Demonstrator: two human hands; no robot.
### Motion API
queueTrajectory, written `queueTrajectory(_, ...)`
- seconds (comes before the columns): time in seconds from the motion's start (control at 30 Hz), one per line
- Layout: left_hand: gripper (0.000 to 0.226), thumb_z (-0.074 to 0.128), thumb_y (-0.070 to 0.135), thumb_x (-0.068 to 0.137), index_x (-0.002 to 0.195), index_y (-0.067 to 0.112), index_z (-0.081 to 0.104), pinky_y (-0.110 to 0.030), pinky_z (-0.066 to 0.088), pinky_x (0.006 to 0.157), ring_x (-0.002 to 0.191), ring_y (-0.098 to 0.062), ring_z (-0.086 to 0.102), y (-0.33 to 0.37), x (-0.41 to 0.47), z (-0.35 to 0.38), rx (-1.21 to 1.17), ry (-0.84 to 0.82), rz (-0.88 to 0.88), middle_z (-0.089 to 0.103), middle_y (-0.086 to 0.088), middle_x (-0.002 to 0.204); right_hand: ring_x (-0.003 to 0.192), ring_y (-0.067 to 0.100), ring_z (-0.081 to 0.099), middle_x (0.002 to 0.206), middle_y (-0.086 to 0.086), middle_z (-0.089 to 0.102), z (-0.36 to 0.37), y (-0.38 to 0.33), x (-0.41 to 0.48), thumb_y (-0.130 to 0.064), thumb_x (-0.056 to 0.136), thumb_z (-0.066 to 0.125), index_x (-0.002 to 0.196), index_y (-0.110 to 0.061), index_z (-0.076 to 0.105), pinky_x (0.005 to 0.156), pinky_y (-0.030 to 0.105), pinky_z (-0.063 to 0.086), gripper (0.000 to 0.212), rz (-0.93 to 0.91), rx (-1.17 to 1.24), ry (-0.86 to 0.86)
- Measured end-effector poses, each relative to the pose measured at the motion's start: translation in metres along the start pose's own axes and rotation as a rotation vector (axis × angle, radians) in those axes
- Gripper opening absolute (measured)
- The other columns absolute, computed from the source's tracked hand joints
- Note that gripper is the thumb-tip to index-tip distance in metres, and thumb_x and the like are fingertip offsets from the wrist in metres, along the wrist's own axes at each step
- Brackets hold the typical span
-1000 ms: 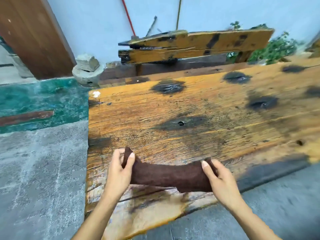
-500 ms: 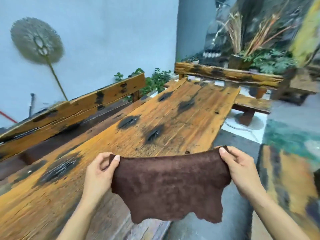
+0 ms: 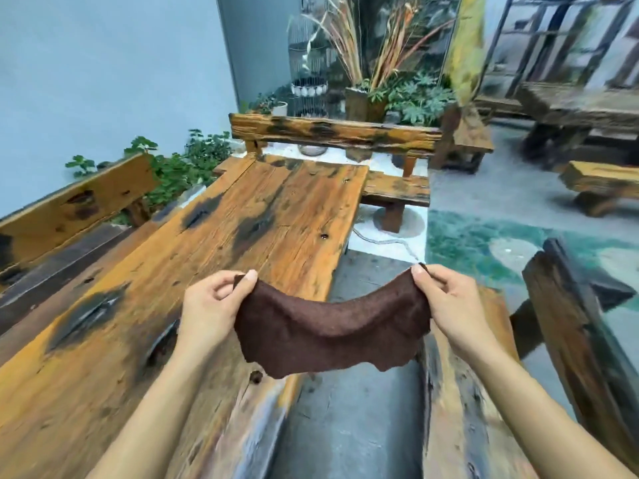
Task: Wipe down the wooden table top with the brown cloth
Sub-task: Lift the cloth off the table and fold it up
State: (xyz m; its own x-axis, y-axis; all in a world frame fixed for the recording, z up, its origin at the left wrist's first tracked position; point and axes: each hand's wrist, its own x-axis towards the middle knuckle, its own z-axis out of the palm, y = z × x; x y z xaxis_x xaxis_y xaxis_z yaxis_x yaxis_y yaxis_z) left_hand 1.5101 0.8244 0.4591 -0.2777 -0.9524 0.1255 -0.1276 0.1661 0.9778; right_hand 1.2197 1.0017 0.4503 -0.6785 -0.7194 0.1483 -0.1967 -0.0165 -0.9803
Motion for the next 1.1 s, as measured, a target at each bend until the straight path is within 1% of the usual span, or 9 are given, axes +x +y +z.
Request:
queueTrajectory(0.1, 0.014, 0.076, 0.026, 0.095, 0.086, 0.015, 0.078, -0.013, 0.046, 0.056, 0.060, 0.000, 0.061, -0.007, 0.064, 0.054, -0.004, -0.085, 0.012, 0.074, 0.006, 0.065, 0.075, 0.018, 0.060, 0.083, 0.028, 0.071, -0.019, 0.011, 0.064, -0.030, 0.104, 0.065, 0.087, 0.000, 0.072, 0.072, 0.037, 0.043, 0.035, 0.004, -0.070, 0.049)
queueTrajectory(0.23, 0.014, 0.074, 0.023, 0.096, 0.086, 0.013, 0.077, -0.011, 0.043, 0.056, 0.059, 0.003, 0.057, -0.026, 0.172, 0.134, -0.054, -0.139, 0.010, 0.070, 0.011, 0.062, 0.077, 0.015, 0.063, 0.085, 0.018, 0.076, -0.049, 0.029, 0.166, -0.030, 0.105, 0.063, 0.091, -0.007, 0.076, 0.072, 0.035, 0.046, 0.030, 0.019, -0.135, 0.139)
queueTrajectory(0.37, 0.013, 0.073, 0.020, 0.097, 0.086, 0.014, 0.076, -0.009, 0.044, 0.059, 0.061, 0.007, 0.059, -0.039, 0.281, 0.207, -0.050, -0.205, 0.034, 0.070, 0.016, 0.063, 0.083, 0.009, 0.070, 0.089, -0.004, 0.080, -0.067, 0.036, 0.264, -0.029, 0.105, 0.061, 0.097, -0.020, 0.081, 0.075, 0.024, 0.053, 0.023, 0.034, -0.158, 0.186)
queueTrajectory(0.5, 0.012, 0.074, 0.025, 0.097, 0.087, 0.018, 0.078, -0.022, 0.050, 0.069, 0.073, -0.003, 0.068, -0.054, 0.392, 0.275, 0.070, -0.321, 0.007, 0.076, 0.008, 0.074, 0.085, 0.005, 0.068, 0.088, -0.011, 0.076, -0.072, 0.029, 0.367, -0.027, 0.106, 0.059, 0.100, -0.018, 0.080, 0.074, 0.020, 0.051, 0.024, 0.039, -0.199, 0.090)
queueTrajectory(0.6, 0.015, 0.075, 0.030, 0.095, 0.081, 0.024, 0.076, -0.033, 0.051, 0.076, 0.079, -0.014, 0.070, -0.074, 0.461, 0.328, 0.245, -0.373, 0.022, 0.076, 0.005, 0.076, 0.083, 0.005, 0.067, 0.089, -0.007, 0.076, -0.069, 0.028, 0.440, -0.024, 0.106, 0.060, 0.097, -0.021, 0.080, 0.074, 0.019, 0.051, 0.023, 0.001, -0.235, 0.011)
queueTrajectory(0.73, 0.016, 0.074, 0.034, 0.094, 0.079, 0.028, 0.074, -0.036, 0.048, 0.073, 0.079, -0.023, 0.069, -0.089, 0.525, 0.417, 0.416, -0.448, 0.078, 0.073, 0.003, 0.075, 0.080, 0.003, 0.062, 0.085, -0.007, 0.072, -0.065, 0.047, 0.546, -0.023, 0.107, 0.059, 0.098, -0.015, 0.080, 0.072, 0.019, 0.046, 0.024, -0.032, -0.228, -0.078)
queueTrajectory(0.93, 0.019, 0.064, 0.023, 0.103, 0.084, 0.024, 0.065, -0.036, 0.043, 0.068, 0.073, -0.015, 0.060, -0.090, 0.623, 0.563, 0.220, -0.433, 0.061, 0.066, 0.005, 0.076, 0.078, 0.003, 0.061, 0.085, -0.003, 0.071, -0.113, 0.097, 0.715, -0.022, 0.107, 0.059, 0.100, -0.008, 0.079, 0.072, 0.017, 0.045, 0.025, -0.076, -0.192, -0.039)
queueTrajectory(1.03, 0.017, 0.063, 0.025, 0.103, 0.086, 0.025, 0.064, -0.037, 0.043, 0.071, 0.071, -0.016, 0.058, -0.081, 0.668, 0.625, 0.267, -0.565, 0.097, 0.066, -0.001, 0.077, 0.075, 0.000, 0.059, 0.080, -0.010, 0.068, -0.144, 0.126, 0.784, -0.021, 0.107, 0.060, 0.098, -0.011, 0.079, 0.071, 0.016, 0.043, 0.024, -0.057, -0.190, -0.081)
queueTrajectory(1.1, 0.012, 0.067, 0.036, 0.100, 0.091, 0.027, 0.066, -0.037, 0.048, 0.080, 0.082, -0.015, 0.064, -0.067, 0.697, 0.669, 0.329, -0.687, 0.152, 0.070, 0.004, 0.086, 0.076, 0.001, 0.057, 0.080, -0.013, 0.067, -0.160, 0.141, 0.830, -0.023, 0.106, 0.061, 0.097, -0.016, 0.079, 0.072, 0.018, 0.043, 0.022, -0.042, -0.202, -0.155)
